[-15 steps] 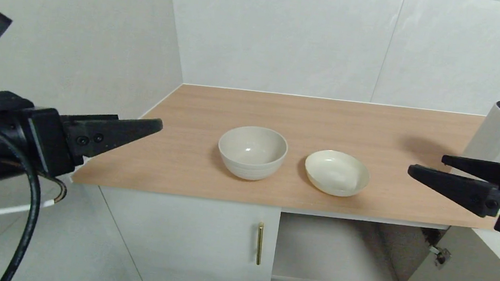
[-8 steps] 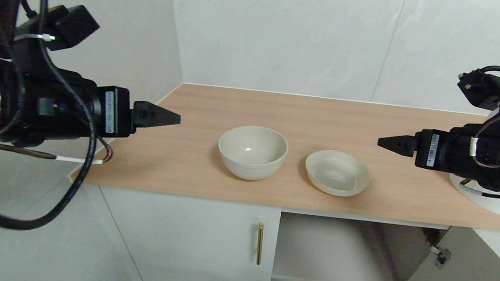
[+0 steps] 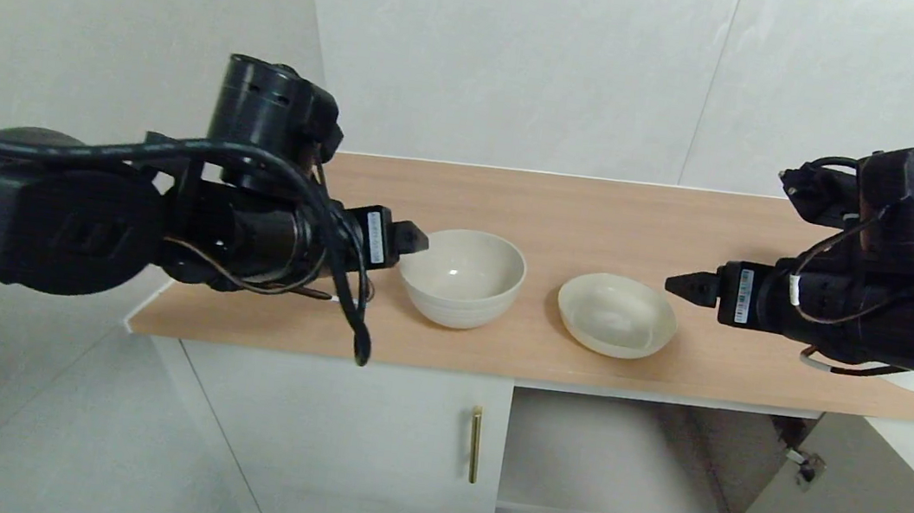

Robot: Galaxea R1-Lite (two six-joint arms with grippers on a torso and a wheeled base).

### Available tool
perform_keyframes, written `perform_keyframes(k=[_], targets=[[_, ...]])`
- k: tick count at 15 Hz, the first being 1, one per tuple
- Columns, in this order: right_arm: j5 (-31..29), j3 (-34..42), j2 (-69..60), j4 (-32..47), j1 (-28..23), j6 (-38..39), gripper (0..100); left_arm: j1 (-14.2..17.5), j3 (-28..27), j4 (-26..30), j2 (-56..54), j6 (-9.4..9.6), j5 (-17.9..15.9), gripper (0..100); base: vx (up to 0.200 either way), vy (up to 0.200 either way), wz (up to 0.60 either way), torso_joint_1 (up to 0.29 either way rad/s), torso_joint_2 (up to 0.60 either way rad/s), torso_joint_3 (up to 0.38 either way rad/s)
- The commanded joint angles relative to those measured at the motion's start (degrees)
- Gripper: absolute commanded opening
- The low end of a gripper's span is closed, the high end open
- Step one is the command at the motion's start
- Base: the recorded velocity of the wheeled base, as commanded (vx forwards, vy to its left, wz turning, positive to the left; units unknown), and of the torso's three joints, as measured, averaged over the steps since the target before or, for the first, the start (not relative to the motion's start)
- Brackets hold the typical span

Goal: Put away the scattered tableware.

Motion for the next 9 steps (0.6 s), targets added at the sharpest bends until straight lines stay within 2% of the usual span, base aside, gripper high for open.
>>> perform_keyframes(k=[1, 4, 9], targets=[[-0.35, 0.76, -0.19, -0.53, 0.97, -0.03, 100, -0.04, -0.96, -1.35, 5.08, -0.34, 0.03, 100, 0.000, 0.000, 0.00, 0.000, 0.00, 0.000], [-0.70, 2.78, -0.46, -4.49, 1.50, -0.38, 100, 0.40, -2.28, -2.14, 7.72, -0.34, 0.03, 100, 0.000, 0.000, 0.00, 0.000, 0.00, 0.000], [-0.70, 2.86, -0.37, -4.66, 1.50, -0.38, 100, 0.49, -2.89, -2.23, 9.74, -0.34, 0.03, 100, 0.000, 0.000, 0.00, 0.000, 0.00, 0.000]])
